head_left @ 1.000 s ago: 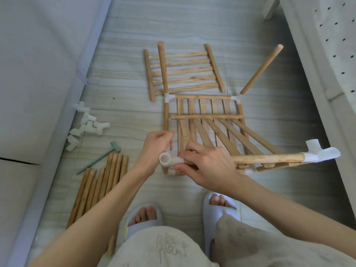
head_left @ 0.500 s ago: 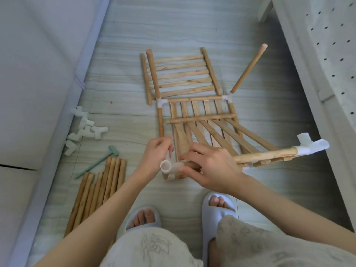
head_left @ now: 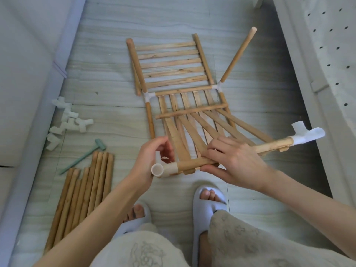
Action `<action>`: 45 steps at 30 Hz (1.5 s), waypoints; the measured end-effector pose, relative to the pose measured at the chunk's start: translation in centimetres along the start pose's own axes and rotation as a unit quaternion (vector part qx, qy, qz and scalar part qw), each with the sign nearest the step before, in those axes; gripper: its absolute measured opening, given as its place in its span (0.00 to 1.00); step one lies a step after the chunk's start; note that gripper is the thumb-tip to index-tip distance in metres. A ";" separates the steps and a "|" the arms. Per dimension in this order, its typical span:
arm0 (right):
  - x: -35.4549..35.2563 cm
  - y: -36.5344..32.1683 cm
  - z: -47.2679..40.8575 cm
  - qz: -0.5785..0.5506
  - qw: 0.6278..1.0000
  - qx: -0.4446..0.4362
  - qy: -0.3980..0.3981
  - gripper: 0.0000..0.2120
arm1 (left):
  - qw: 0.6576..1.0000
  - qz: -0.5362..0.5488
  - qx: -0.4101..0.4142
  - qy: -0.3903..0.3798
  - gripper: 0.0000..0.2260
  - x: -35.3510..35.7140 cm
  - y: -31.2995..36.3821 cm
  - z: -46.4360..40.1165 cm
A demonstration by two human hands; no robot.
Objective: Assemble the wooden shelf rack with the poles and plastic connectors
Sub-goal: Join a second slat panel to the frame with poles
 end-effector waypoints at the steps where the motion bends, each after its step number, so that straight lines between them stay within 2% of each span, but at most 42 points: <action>1: 0.0 0.0 -0.1 -0.014 1.000 0.006 0.006 0.17 | 1.000 0.002 -0.016 0.011 0.15 0.0 -0.1 0.1; 4: 0.0 -0.1 -0.2 -0.040 0.999 0.023 0.018 0.16 | 0.998 0.047 -0.015 0.039 0.12 0.4 -0.1 0.1; 7: 0.2 0.0 -0.2 -0.053 0.998 0.030 0.028 0.16 | 0.997 0.061 0.041 0.037 0.12 0.5 -0.4 -0.2; 10: 0.6 0.1 -0.4 -0.065 0.996 0.032 0.044 0.17 | 0.996 0.055 0.068 -0.015 0.18 0.5 -0.2 -0.4; 13: 0.9 0.0 -0.7 -0.072 0.995 0.035 0.062 0.17 | 0.997 0.047 0.053 -0.025 0.25 0.1 0.1 -0.8; 17: 1.0 0.0 -0.5 -0.074 0.995 0.036 0.062 0.16 | 0.998 0.049 0.032 -0.014 0.22 0.3 0.0 -0.8; 24: 0.1 0.0 -0.6 -0.077 0.994 0.063 0.035 0.13 | 0.997 0.046 0.049 0.042 0.16 0.5 0.4 -0.3; 27: -0.4 0.0 -0.1 -0.074 0.995 0.069 0.015 0.11 | 0.998 0.010 0.049 0.045 0.16 0.9 0.2 0.2; 30: -0.9 0.5 0.2 -0.063 0.995 0.065 -0.045 0.11 | 0.996 -0.044 0.032 0.075 0.15 1.1 0.3 0.1; 34: -1.7 1.7 0.9 0.004 0.990 0.096 -0.105 0.16 | 0.978 -0.169 0.086 0.089 0.17 1.6 0.3 0.3; 37: -2.8 2.8 2.3 0.051 0.979 0.147 -0.134 0.18 | 0.967 -0.228 0.107 0.034 0.19 2.3 0.2 1.2; 40: -4.3 4.2 4.1 0.052 0.965 0.209 -0.149 0.18 | 0.973 -0.202 0.059 -0.097 0.13 3.0 0.4 2.0; 43: -5.3 5.2 6.1 0.069 0.948 0.267 -0.161 0.19 | 0.939 -0.266 0.022 -0.216 0.11 3.9 0.5 2.3; 45: -5.8 5.6 7.1 -0.008 0.941 0.320 -0.110 0.19 | 0.905 -0.341 0.034 -0.251 0.13 4.9 1.0 2.2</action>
Point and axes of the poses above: each hand's wrist, its own z-axis away from the middle knuckle, its own x-axis out of the palm, y = z × x, the point moved 1 cm from there along -z, towards the middle knuckle, and after that the axes turned 2 degrees about -y, right-handed, at the moved point
